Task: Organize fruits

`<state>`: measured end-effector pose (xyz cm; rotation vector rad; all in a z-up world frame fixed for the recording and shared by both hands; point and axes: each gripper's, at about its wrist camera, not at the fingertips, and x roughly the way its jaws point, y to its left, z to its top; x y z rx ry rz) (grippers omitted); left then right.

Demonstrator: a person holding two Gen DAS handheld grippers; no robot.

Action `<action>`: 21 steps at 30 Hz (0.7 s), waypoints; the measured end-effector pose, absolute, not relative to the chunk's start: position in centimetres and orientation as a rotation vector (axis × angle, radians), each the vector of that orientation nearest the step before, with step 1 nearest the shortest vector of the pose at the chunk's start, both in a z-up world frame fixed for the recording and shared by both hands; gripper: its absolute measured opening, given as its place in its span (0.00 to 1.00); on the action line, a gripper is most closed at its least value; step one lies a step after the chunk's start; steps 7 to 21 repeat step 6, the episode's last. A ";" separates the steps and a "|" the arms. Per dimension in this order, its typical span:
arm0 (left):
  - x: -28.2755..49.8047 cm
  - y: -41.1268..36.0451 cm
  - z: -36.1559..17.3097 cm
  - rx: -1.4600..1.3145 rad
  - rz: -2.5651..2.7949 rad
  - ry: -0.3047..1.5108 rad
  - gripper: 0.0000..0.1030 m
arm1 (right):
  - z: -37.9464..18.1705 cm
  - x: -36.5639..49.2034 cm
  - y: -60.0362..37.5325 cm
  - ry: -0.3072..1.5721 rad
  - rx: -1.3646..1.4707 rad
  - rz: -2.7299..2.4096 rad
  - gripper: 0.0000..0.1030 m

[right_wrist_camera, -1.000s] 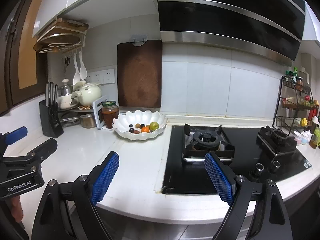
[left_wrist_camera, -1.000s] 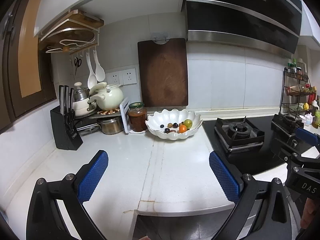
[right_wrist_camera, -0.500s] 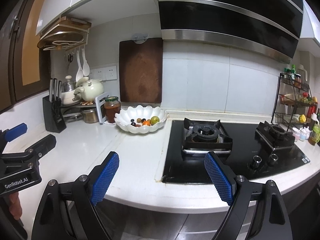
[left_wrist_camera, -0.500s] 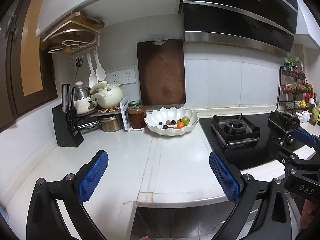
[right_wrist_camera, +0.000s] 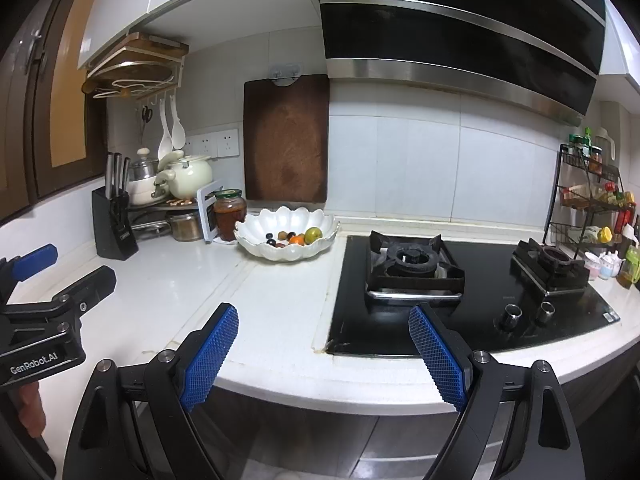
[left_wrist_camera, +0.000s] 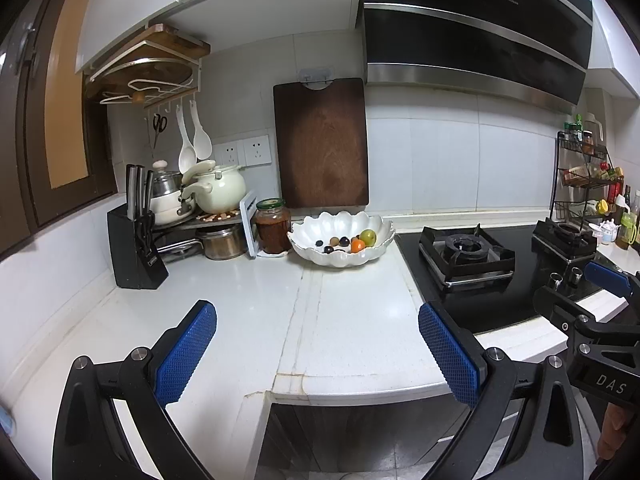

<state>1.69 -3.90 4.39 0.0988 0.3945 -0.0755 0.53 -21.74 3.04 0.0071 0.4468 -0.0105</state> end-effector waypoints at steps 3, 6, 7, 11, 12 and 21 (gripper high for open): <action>1.5 -3.9 4.4 0.093 -0.080 0.394 1.00 | 3.1 0.5 -21.7 0.445 0.006 -0.013 0.86; 1.3 -3.9 4.3 0.093 -0.081 0.392 1.00 | 3.1 0.4 -21.8 0.444 0.005 -0.014 0.86; 1.3 -3.9 4.3 0.093 -0.081 0.392 1.00 | 3.1 0.4 -21.8 0.444 0.005 -0.014 0.86; 1.3 -3.9 4.3 0.093 -0.081 0.392 1.00 | 3.1 0.4 -21.8 0.444 0.005 -0.014 0.86; 1.3 -3.9 4.3 0.093 -0.081 0.392 1.00 | 3.1 0.4 -21.8 0.444 0.005 -0.014 0.86; 1.3 -3.9 4.3 0.093 -0.081 0.392 1.00 | 3.1 0.4 -21.8 0.444 0.005 -0.014 0.86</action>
